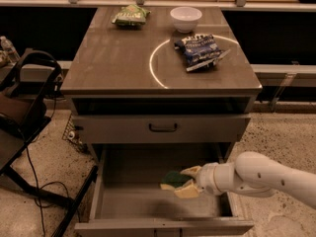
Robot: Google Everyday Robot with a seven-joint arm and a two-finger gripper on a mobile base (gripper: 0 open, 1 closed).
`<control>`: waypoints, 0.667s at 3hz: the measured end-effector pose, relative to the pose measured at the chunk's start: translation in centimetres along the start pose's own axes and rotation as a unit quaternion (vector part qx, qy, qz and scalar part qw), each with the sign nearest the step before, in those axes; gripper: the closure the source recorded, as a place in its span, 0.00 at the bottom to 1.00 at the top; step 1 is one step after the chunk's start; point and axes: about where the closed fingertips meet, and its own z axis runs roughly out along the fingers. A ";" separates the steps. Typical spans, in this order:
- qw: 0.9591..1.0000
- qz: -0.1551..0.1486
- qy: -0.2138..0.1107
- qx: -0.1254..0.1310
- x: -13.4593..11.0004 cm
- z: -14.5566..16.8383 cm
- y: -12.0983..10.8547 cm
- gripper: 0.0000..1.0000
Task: Place sponge into middle drawer
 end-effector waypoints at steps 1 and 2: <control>0.996 -0.034 -0.068 -0.048 0.3 7.8 -0.2 1.00; 0.990 -0.060 -0.095 -0.081 0.6 12.1 0.2 1.00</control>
Offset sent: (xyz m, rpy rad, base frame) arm 0.0352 0.1138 -0.1253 0.2739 -0.1141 0.2628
